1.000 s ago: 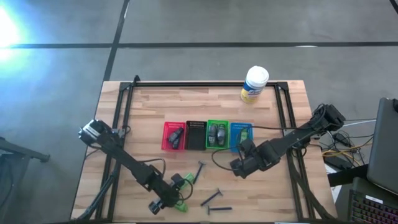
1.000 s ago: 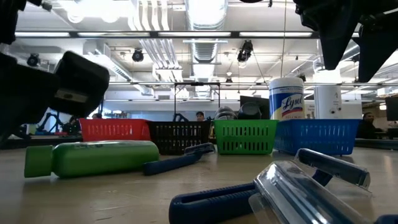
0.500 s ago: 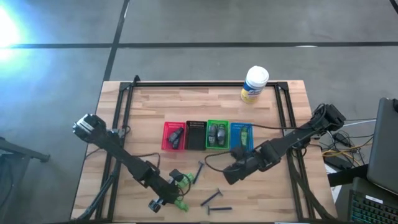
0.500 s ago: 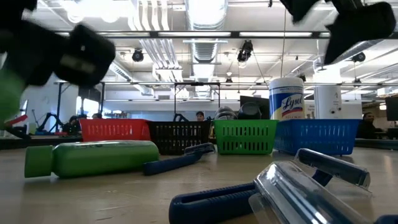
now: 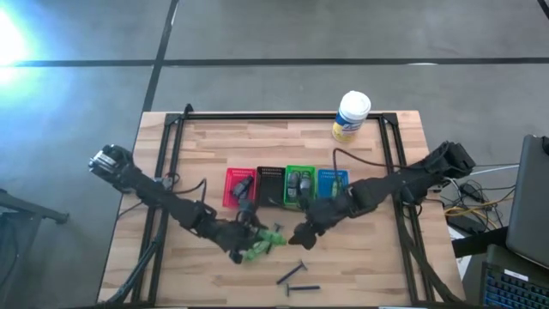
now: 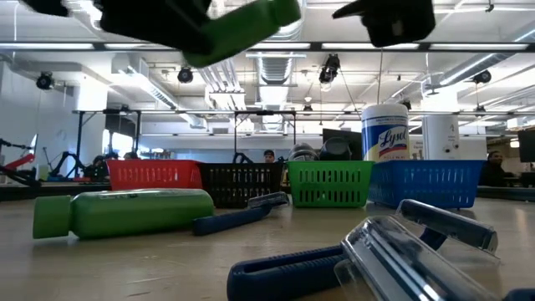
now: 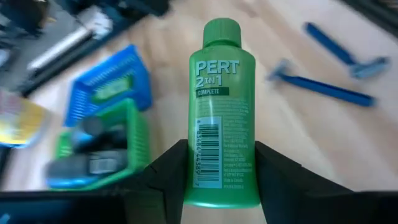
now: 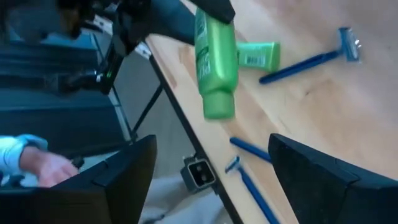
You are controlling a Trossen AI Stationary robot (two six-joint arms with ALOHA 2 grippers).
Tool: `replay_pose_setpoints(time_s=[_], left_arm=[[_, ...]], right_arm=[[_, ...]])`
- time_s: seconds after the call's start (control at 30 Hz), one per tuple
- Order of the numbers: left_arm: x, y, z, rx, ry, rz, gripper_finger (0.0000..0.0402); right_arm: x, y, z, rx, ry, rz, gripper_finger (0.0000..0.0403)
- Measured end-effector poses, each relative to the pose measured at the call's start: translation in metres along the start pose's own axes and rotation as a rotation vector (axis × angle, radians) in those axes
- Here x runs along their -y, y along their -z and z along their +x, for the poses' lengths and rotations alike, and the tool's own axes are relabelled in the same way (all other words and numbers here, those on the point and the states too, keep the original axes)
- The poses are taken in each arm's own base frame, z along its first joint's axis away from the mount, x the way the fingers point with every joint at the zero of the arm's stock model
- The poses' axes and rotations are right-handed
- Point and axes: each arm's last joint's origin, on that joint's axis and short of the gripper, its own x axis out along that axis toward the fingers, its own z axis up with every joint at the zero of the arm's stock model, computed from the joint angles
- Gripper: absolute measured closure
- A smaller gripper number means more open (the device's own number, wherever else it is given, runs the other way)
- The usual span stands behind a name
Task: Pick & Place Travel size toiletries
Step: Put the green shampoo into the blue basket
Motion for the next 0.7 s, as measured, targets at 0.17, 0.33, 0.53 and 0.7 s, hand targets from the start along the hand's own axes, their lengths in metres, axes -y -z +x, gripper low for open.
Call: replay_pose_setpoints(time_s=[0.17, 0.33, 0.53, 0.7], left_arm=[[-0.015, -0.018, 0.000, 0.056, -0.088, 0.066, 0.0244], [-0.028, -0.032, 0.000, 0.108, -0.148, 0.096, 0.0244], [-0.038, -0.038, 0.008, 0.115, -0.183, 0.111, 0.0244], [-0.035, -0.037, 0.013, 0.094, -0.173, 0.184, 0.0244]], right_arm=[[0.002, -0.009, -0.001, 0.019, -0.002, 0.018, 0.0109], [-0.001, -0.012, -0.001, 0.034, -0.049, 0.024, 0.0112], [-0.004, -0.016, -0.002, 0.060, -0.084, 0.035, 0.0099], [-0.001, -0.020, -0.002, 0.087, -0.068, 0.126, 0.0104]])
